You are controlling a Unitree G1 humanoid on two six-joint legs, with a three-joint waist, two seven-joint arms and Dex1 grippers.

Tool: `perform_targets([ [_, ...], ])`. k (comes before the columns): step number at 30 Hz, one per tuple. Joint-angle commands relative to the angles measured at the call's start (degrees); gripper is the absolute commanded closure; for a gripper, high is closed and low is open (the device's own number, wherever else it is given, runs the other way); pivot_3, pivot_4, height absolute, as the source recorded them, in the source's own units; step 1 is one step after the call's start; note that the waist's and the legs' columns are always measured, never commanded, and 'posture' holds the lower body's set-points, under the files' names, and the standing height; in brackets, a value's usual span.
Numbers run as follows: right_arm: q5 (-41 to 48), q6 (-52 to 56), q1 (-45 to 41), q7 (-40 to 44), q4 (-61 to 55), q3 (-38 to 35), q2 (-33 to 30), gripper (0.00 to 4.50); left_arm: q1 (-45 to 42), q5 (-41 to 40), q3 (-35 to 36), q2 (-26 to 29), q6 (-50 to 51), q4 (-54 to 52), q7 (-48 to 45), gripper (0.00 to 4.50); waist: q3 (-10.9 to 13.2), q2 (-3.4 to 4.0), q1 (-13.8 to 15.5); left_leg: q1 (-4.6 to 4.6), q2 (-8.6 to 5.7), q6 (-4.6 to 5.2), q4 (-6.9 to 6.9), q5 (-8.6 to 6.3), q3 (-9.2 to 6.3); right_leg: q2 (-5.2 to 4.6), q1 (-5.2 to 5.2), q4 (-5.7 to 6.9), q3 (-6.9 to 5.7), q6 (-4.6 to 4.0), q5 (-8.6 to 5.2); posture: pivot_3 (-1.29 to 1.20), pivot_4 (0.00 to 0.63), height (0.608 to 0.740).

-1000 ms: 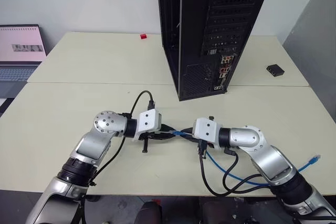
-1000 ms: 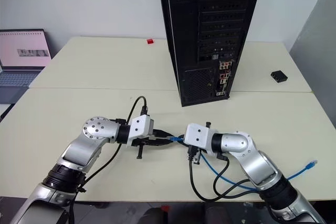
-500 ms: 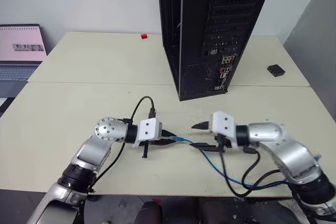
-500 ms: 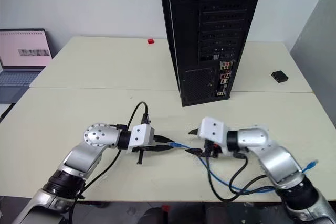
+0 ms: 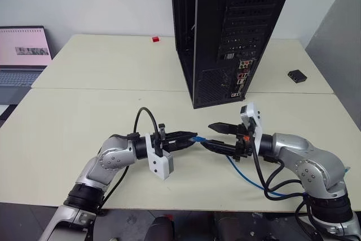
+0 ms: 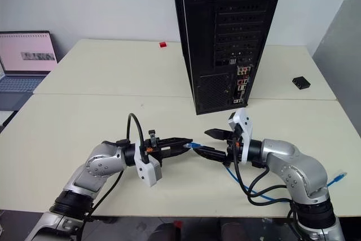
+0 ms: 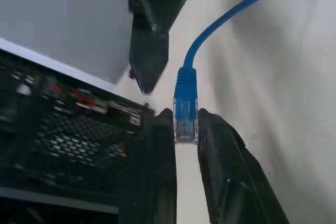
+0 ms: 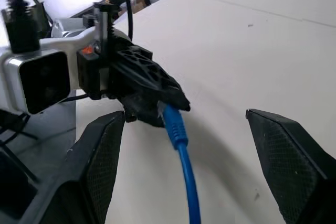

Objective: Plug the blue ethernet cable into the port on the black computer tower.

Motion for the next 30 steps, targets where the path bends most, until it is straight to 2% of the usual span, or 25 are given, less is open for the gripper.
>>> perform_targets([
  [1,3.7,1.0,-1.3,-0.8,-0.7,-1.7,0.2,0.62,-2.2,2.4,1.4,0.2,-3.8,1.7,5.2,4.2,0.0,0.0,0.0,-0.01,0.0,0.0,0.0,0.0,-0.01,0.0,0.0,0.0,-0.01,0.0,0.0,0.0,0.15,0.74],
  [16,6.3,2.2,-3.3,-3.1,1.7,0.5,1.0,0.62,-3.0,6.2,0.0,1.5,-4.9,1.8,11.3,4.2,0.0,0.0,-0.1,0.0,0.01,0.0,0.0,0.0,-0.02,0.01,0.0,0.03,-0.05,0.0,0.0,0.0,0.15,0.74],
  [17,6.4,2.3,-3.5,-3.1,1.8,0.6,0.9,0.99,-2.9,6.4,0.1,1.5,-4.8,1.7,11.6,4.2,0.0,0.01,-0.1,0.0,0.01,0.0,0.0,0.0,-0.02,0.01,0.0,0.03,-0.05,0.0,0.0,0.0,0.15,0.74],
  [22,6.6,2.7,-4.5,-3.9,2.8,0.9,1.5,1.92,-2.8,7.1,-0.3,1.9,-4.8,1.5,12.5,4.2,0.0,0.01,-0.1,0.0,0.01,0.0,-0.01,0.0,-0.02,0.01,0.0,0.03,-0.05,0.0,0.0,0.0,0.15,0.74],
  [30,6.7,3.2,-5.1,-4.0,3.3,1.6,1.4,3.73,-3.0,8.7,-0.2,2.0,-4.7,1.5,14.3,4.2,0.0,0.01,-0.1,0.0,0.01,0.0,0.0,0.0,-0.03,0.01,0.0,0.03,-0.06,0.0,0.0,0.0,0.15,0.74],
])
